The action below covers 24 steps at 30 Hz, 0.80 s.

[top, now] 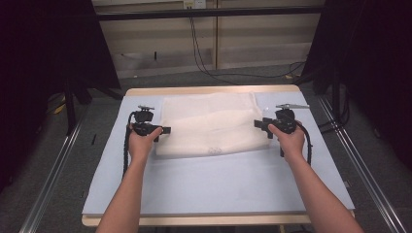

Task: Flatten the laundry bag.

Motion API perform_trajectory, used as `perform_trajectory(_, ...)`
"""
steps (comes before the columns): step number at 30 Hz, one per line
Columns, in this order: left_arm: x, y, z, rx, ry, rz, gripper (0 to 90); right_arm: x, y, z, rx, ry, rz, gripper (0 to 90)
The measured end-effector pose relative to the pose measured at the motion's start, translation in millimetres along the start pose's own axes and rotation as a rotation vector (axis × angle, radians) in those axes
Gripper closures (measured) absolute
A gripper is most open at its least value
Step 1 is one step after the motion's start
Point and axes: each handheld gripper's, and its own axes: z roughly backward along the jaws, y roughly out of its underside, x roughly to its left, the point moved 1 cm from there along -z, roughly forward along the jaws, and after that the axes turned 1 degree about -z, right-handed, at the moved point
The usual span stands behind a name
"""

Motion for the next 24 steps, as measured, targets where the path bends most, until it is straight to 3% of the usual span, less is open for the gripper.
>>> perform_trajectory(1,-1.3,-0.4,0.0,0.011,0.004,-0.013,55.1,1.3,0.1,1.0,-0.002,-0.005,0.01,64.5)
perform_trajectory(2,-2.3,-0.8,0.1,0.007,-0.004,-0.02,55.1,1.3,0.1,1.0,-0.002,-0.005,0.01,64.5)
perform_trajectory(3,-3.4,-1.4,1.4,0.011,-0.001,-0.027,64.9,2.2,-0.6,2.7,-0.005,-0.009,0.004,68.2)
perform_trajectory(4,-4.4,-2.0,2.9,0.006,0.002,-0.032,64.9,2.8,-1.6,4.7,-0.011,-0.005,0.003,73.9)
perform_trajectory(8,-6.0,-3.2,10.8,-0.013,0.012,-0.028,79.7,3.0,-4.1,12.2,-0.027,-0.008,0.017,87.0)
perform_trajectory(13,-7.2,-1.9,24.3,-0.028,0.018,-0.04,82.3,4.1,-1.8,21.3,-0.065,-0.014,0.038,90.0)
perform_trajectory(20,-15.3,2.0,45.5,-0.06,0.026,-0.086,83.1,-1.5,9.8,36.2,-0.074,-0.012,0.056,90.0)
perform_trajectory(24,-18.7,10.8,53.3,-0.086,0.043,-0.087,83.3,-3.2,18.4,46.9,-0.078,-0.011,0.081,90.0)
